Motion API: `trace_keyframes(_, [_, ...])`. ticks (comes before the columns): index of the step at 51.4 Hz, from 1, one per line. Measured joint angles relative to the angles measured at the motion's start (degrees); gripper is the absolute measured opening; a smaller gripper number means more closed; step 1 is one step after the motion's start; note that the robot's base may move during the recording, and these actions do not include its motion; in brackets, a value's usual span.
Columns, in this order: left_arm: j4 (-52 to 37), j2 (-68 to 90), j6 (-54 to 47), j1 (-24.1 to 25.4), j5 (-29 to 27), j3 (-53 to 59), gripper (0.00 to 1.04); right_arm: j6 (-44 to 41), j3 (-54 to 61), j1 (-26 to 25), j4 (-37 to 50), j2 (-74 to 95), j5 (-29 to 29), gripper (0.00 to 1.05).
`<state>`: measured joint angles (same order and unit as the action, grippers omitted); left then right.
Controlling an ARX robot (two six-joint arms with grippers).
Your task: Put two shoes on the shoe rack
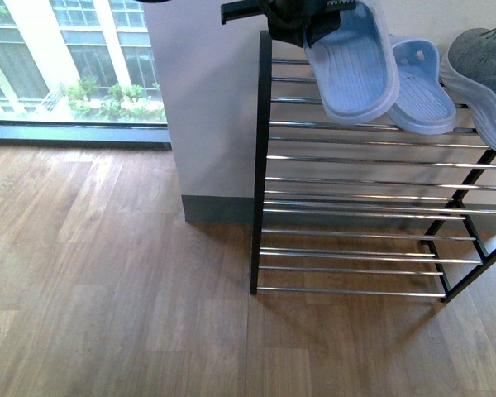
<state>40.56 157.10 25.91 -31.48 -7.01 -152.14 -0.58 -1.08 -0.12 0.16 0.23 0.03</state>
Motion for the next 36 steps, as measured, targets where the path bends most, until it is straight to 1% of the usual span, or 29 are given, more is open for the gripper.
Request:
trace_keyframes(4, [3.13,2.8,-0.87,-0.26,-2.36,-4.22,0.02,0.0,0.0,0.0,0.0,0.0,0.0,0.95])
trace_keyframes(7, [4.48,4.35,-1.09,-0.42,-2.97,-6.64,0.02,0.0,0.0,0.0,0.0,0.0,-0.02,0.95])
trace_keyframes(17, [6.27,7.76,-2.71,-0.5,-1.99,-11.19,0.02,0.0,0.0,0.0,0.0,0.0,-0.02,0.95])
trace_keyframes(19, [6.16,8.2,-3.08,-0.5,-1.7,-11.8,0.08,0.0,0.0,0.0,0.0,0.0,0.0,0.95])
trace_keyframes(20, [5.73,8.33,-3.43,-0.5,-0.94,-12.02,0.14,0.0,0.0,0.0,0.0,0.0,0.0,0.95])
trace_keyframes(21, [5.73,8.33,-3.43,-0.5,-0.94,-12.02,0.14,0.0,0.0,0.0,0.0,0.0,0.0,0.95])
trace_keyframes(22, [5.03,8.44,-3.61,-0.39,0.17,-12.46,0.21,0.0,0.0,0.0,0.0,0.0,0.0,0.95])
trace_keyframes(23, [4.74,8.44,-3.63,-0.37,0.59,-12.59,0.26,0.0,0.0,0.0,0.0,0.0,-0.02,0.95])
trace_keyframes(24, [4.74,8.44,-3.63,-0.37,0.59,-12.59,0.26,0.0,0.0,0.0,0.0,0.0,-0.02,0.95])
trace_keyframes(27, [3.82,8.44,-3.56,-0.28,2.19,-13.16,0.38,0.0,0.0,0.0,0.0,0.0,0.0,0.95])
trace_keyframes(28, [3.3,8.35,-3.54,-0.17,3.39,-13.27,0.5,0.0,0.0,0.0,0.0,0.0,0.0,0.95])
trace_keyframes(29, [2.82,8.07,-3.37,-0.04,4.61,-13.11,0.54,0.0,0.0,0.0,0.0,0.0,0.0,0.95])
trace_keyframes(31, [-1.07,5.77,-2.38,0.35,9.22,-8.76,0.62,0.0,0.0,0.0,0.0,0.0,-0.02,0.95])
trace_keyframes(32, [-2.03,5.07,-2.03,0.44,10.86,-7.48,0.64,0.0,0.0,0.0,0.0,0.0,0.0,0.95])
trace_keyframes(33, [-5.05,2.56,-1.25,0.68,13.66,-3.17,0.69,0.0,0.0,0.0,0.0,0.0,0.0,0.95])
trace_keyframes(36, [-11.87,-4.48,1.22,1.36,19.17,7.54,0.82,0.0,0.0,0.0,0.0,0.0,-0.02,0.95])
